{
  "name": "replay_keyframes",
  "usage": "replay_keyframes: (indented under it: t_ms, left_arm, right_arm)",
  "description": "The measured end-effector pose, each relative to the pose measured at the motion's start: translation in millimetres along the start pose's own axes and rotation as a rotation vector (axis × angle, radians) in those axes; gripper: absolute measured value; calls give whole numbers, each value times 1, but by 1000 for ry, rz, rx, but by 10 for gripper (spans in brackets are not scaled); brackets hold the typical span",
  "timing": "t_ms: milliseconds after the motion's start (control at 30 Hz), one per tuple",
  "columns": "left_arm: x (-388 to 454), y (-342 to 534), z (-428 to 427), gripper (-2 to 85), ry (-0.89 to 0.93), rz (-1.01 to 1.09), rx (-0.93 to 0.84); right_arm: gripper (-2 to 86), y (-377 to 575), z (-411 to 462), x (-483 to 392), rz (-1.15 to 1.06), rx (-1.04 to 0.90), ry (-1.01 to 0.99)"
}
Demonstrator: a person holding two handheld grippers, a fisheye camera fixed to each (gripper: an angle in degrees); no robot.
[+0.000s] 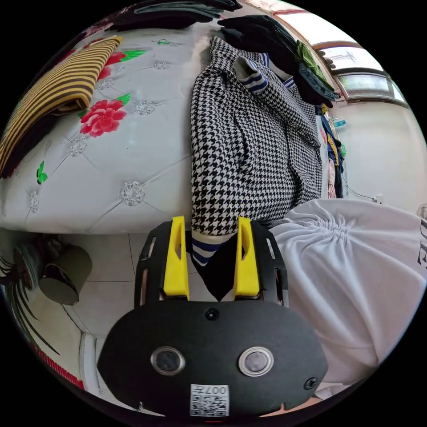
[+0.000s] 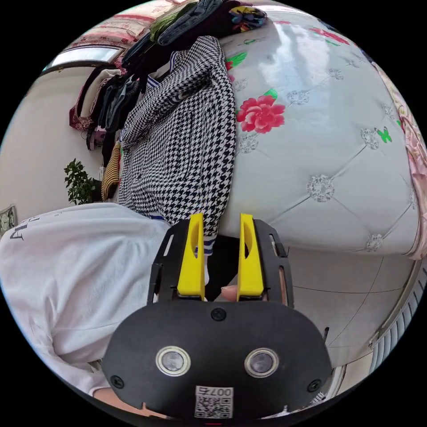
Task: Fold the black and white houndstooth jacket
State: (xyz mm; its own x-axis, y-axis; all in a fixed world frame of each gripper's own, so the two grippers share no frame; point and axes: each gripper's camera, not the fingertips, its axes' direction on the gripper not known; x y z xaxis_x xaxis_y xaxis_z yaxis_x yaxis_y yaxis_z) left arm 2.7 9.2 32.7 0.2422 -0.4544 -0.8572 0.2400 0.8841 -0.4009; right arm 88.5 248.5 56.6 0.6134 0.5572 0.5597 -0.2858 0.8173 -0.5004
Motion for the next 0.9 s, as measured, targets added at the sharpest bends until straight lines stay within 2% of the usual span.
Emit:
replay_keyframes:
  t_ms: [33,133,300,433,600,667,767,833,900]
  left_arm:
    - [1,-5,0,131,-68,-23,-7]
    - [-2,-17,-5,95,-75,45,-92]
    - [-21,-37,-27,56,159,94,-124]
    - [-37,-85,-81,48,436,143,62]
    - [-26,-195,-149,47,611,242,223]
    - [-23,-245,-177,48,621,208,304]
    - [-29,-316,-207,59,558,27,456]
    - [-25,-351,-204,88,397,-59,473]
    - [-22,-361,-193,105,293,-82,464]
  right_arm:
    - [72,-4,7,0,-5,-55,-29]
    - [55,-16,1,3,-17,-89,-81]
    - [21,-34,-29,2,-103,-144,-147]
    - [8,-65,-91,7,-158,-10,-372]
    - [6,-144,-185,-10,-234,243,-466]
    - [9,-184,-221,-18,-221,336,-485]
    - [24,-250,-269,-24,-86,498,-448]
    - [46,-287,-280,-29,10,559,-291]
    - [61,-299,-275,-26,61,567,-223]
